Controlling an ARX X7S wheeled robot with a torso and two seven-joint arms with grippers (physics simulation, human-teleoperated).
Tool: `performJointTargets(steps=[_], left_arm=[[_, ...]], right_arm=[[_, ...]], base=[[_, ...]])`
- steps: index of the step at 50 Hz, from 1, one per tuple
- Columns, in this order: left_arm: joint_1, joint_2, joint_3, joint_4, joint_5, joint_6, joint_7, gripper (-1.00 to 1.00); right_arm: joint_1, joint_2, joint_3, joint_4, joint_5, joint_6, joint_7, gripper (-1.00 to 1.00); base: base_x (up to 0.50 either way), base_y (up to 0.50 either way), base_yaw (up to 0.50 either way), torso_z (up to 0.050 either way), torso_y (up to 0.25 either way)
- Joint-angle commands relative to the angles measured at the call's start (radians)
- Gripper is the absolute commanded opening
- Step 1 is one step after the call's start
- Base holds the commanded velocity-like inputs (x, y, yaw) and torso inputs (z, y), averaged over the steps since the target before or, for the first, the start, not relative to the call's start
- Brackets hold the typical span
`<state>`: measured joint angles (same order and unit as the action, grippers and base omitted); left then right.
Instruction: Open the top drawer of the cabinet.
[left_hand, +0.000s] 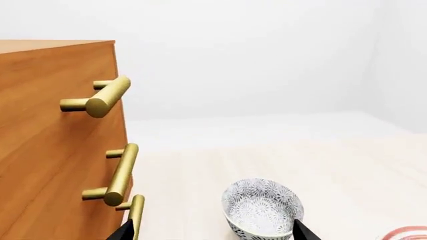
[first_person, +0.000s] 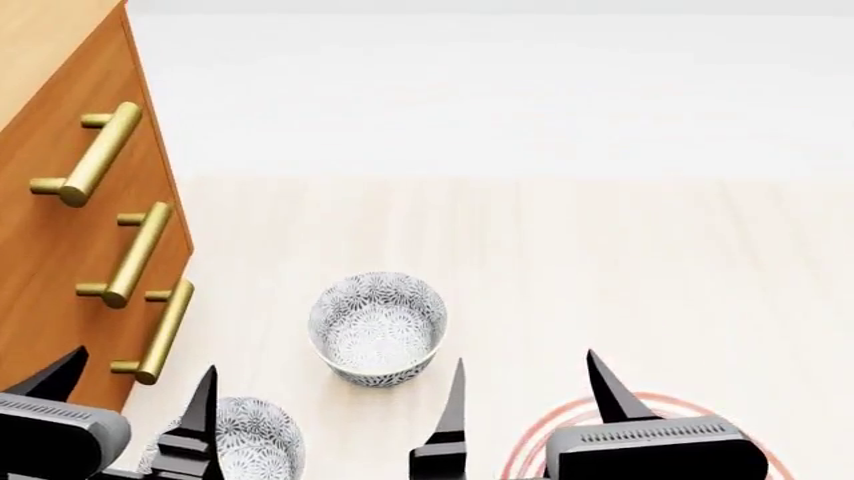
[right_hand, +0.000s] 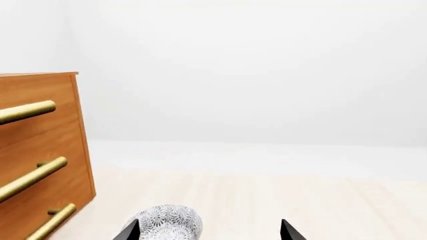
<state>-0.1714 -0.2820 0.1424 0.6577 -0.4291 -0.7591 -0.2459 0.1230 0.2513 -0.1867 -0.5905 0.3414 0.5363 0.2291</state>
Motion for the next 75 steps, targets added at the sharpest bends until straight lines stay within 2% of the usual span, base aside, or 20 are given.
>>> performJointTargets(steps=[1,2,3,5,8,9,13,14,21,39,51,67,75], left_arm=[[-0.042,-0.145,0.241,-0.026,0.291,0.084,-0.024,1.00],[-0.055,-0.176,0.288,-0.039,0.363,0.118,-0.036,1.00],[-0.095,-0.219,0.358,-0.051,0.464,0.094,-0.046,1.00],[-0.135,-0.254,0.423,-0.060,0.544,0.065,-0.043,1.00],[-0.218,-0.324,0.590,-0.081,0.772,-0.003,-0.050,1.00],[-0.252,-0.340,0.666,-0.105,0.902,-0.048,-0.069,1.00],[-0.301,-0.385,0.777,-0.139,1.014,-0.079,0.001,1.00],[-0.319,-0.392,0.819,-0.156,1.085,-0.102,0.005,1.00],[-0.327,-0.404,0.844,-0.155,1.105,-0.100,0.030,1.00],[-0.350,-0.410,0.828,-0.139,1.088,-0.091,0.058,1.00],[-0.482,-0.383,0.820,-0.202,1.090,-0.097,0.141,1.00],[-0.643,-0.307,0.812,-0.462,1.024,-0.005,0.172,1.00],[-0.726,-0.251,0.803,-0.693,0.970,0.080,0.153,1.00]], right_arm=[[0.002,0.008,-0.009,0.009,-0.003,-0.003,0.003,1.00],[0.000,0.009,-0.012,0.013,-0.004,-0.005,0.001,1.00],[-0.003,0.009,-0.013,0.018,-0.004,-0.012,-0.001,1.00],[-0.004,0.008,-0.011,0.028,-0.002,-0.022,-0.004,1.00],[-0.003,0.006,-0.012,0.043,-0.001,-0.032,-0.007,1.00],[-0.002,0.006,-0.013,0.047,-0.001,-0.034,-0.008,1.00],[0.000,0.009,-0.013,0.048,-0.005,-0.037,-0.004,1.00],[-0.003,0.008,-0.014,0.058,-0.009,-0.049,-0.006,1.00],[-0.002,0.012,-0.016,0.059,-0.008,-0.049,-0.001,1.00],[-0.015,0.020,-0.024,0.053,-0.011,-0.062,0.013,1.00],[-0.014,0.028,-0.030,0.043,-0.010,-0.056,0.023,1.00],[-0.017,0.037,-0.043,0.032,-0.015,-0.056,0.034,1.00],[-0.024,0.040,-0.044,0.040,-0.014,-0.069,0.035,1.00]], base=[[0.00,0.00,0.00,0.000,0.000],[0.00,0.00,0.00,0.000,0.000],[0.00,0.00,0.00,0.000,0.000],[0.00,0.00,0.00,0.000,0.000],[0.00,0.00,0.00,0.000,0.000],[0.00,0.00,0.00,0.000,0.000],[0.00,0.00,0.00,0.000,0.000],[0.00,0.00,0.00,0.000,0.000],[0.00,0.00,0.00,0.000,0.000],[0.00,0.00,0.00,0.000,0.000],[0.00,0.00,0.00,0.000,0.000],[0.00,0.00,0.00,0.000,0.000],[0.00,0.00,0.00,0.000,0.000]])
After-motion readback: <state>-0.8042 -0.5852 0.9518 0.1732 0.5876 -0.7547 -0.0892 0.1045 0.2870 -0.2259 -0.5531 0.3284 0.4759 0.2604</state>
